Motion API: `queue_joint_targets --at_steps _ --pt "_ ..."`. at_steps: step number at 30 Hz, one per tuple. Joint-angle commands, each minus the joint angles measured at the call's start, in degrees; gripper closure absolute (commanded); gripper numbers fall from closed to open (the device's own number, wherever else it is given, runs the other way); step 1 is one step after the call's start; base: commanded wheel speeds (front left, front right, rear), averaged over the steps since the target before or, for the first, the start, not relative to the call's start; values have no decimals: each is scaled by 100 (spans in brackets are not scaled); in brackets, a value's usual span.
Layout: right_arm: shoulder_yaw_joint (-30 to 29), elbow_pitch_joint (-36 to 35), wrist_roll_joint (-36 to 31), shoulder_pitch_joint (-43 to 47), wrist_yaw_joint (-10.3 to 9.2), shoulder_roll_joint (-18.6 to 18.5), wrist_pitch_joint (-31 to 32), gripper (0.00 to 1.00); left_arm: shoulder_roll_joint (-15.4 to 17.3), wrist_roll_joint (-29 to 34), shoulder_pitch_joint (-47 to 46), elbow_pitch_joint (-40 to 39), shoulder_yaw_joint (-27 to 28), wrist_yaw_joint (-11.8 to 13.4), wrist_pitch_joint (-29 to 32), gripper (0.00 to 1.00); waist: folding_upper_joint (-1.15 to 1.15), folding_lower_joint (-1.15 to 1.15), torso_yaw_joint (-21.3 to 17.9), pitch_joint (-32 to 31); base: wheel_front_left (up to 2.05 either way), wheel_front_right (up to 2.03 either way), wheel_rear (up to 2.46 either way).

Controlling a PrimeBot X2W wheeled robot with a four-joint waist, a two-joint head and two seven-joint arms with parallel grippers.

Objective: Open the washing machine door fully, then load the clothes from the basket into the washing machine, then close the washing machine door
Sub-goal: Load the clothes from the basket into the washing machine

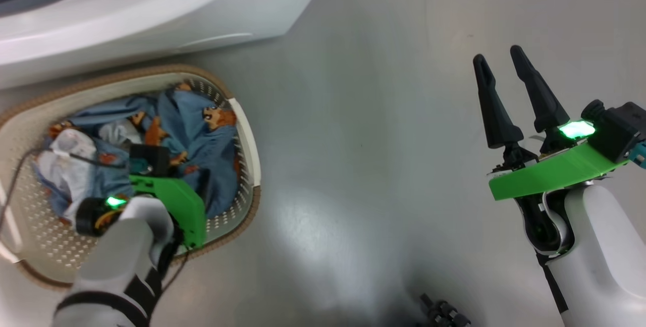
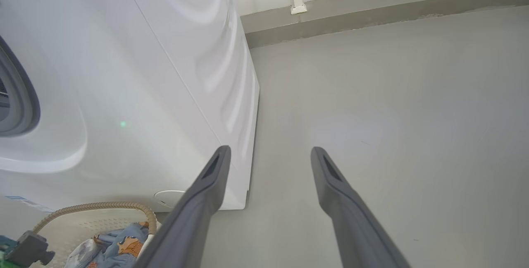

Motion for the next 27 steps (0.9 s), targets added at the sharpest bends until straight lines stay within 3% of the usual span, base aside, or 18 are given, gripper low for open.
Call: queue_joint_targets --at_steps 1,8,20,22,27 --pt "117 -138 18 52 9 11 -68 0 171 -38 -121 76 43 -13 45 0 0 0 -148 216 0 0 0" --pt "141 -161 35 -71 9 25 -68 0 228 -157 -613 413 -314 -14 645 0 0 0 -260 470 0 0 0" --pt "198 -157 38 -140 9 76 -68 0 282 -580 -1003 624 -536 -14 942 0 0 0 -422 610 0 0 0" --pt "187 -140 33 -137 9 83 -68 0 308 -617 -1011 692 -544 -14 929 100 0 0 -429 584 0 0 0" --pt "169 -116 9 -119 9 95 -68 0 302 -738 -925 781 -546 -14 803 100 0 0 -391 438 0 0 0"
